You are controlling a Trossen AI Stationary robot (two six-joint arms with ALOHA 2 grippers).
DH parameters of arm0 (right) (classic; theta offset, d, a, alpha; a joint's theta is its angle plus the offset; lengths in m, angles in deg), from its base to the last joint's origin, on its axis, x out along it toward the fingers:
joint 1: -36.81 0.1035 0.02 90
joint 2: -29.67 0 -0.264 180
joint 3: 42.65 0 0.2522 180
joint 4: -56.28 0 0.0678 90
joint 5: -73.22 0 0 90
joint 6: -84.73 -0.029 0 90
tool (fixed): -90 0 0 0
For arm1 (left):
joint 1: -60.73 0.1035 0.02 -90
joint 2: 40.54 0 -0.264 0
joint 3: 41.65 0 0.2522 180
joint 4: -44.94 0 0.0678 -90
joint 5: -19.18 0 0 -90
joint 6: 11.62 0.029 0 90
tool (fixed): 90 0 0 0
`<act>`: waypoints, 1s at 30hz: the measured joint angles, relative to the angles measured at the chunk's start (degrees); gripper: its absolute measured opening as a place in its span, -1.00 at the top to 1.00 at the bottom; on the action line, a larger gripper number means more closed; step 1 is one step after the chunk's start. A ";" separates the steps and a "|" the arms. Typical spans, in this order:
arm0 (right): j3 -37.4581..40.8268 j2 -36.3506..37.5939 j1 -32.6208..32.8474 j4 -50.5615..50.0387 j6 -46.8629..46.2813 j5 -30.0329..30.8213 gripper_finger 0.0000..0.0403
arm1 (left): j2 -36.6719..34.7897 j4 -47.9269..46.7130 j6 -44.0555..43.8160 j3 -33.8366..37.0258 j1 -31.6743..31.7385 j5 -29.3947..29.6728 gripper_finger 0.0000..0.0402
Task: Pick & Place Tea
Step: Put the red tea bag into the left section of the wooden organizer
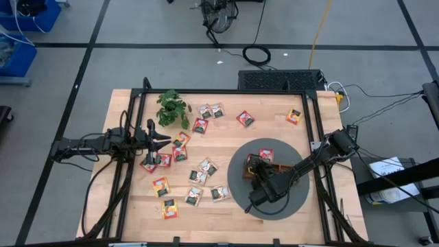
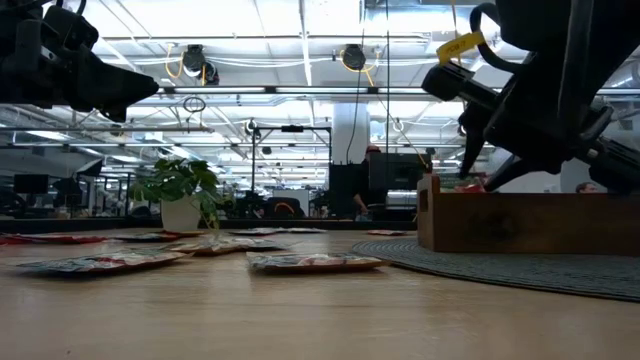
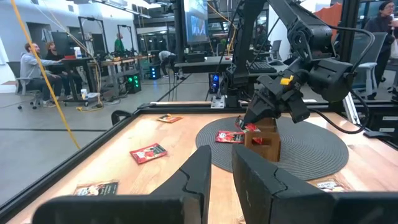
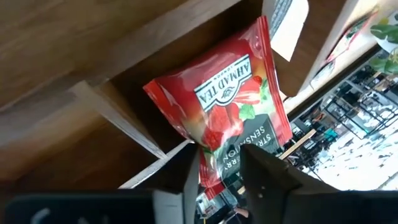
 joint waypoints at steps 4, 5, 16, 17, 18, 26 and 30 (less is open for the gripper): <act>0.00 0.02 0.00 -0.50 -1.08 2.76 0.32 | 0.00 0.01 0.00 0.00 -0.01 0.01 0.64; 0.00 0.02 0.00 -0.81 -1.54 3.04 0.29 | 0.00 0.00 0.00 0.00 -0.02 0.01 0.64; 0.00 0.02 0.70 -4.58 -6.43 7.12 0.15 | -0.01 0.01 0.00 0.00 -0.02 0.01 0.64; 0.00 0.02 0.85 -5.31 -6.46 8.46 0.15 | -0.02 0.01 0.00 0.01 -0.01 0.01 0.64; 0.00 0.02 1.05 -6.25 -6.54 10.36 0.15 | 0.01 0.00 0.00 0.00 -0.02 0.01 0.64; 0.00 2.87 2.55 -8.37 -15.43 16.38 0.15 | 0.00 0.00 0.00 0.02 -0.02 0.01 0.64; -0.15 5.63 2.62 -8.52 -19.29 17.31 0.17 | 0.00 0.00 0.00 0.02 -0.02 0.00 0.64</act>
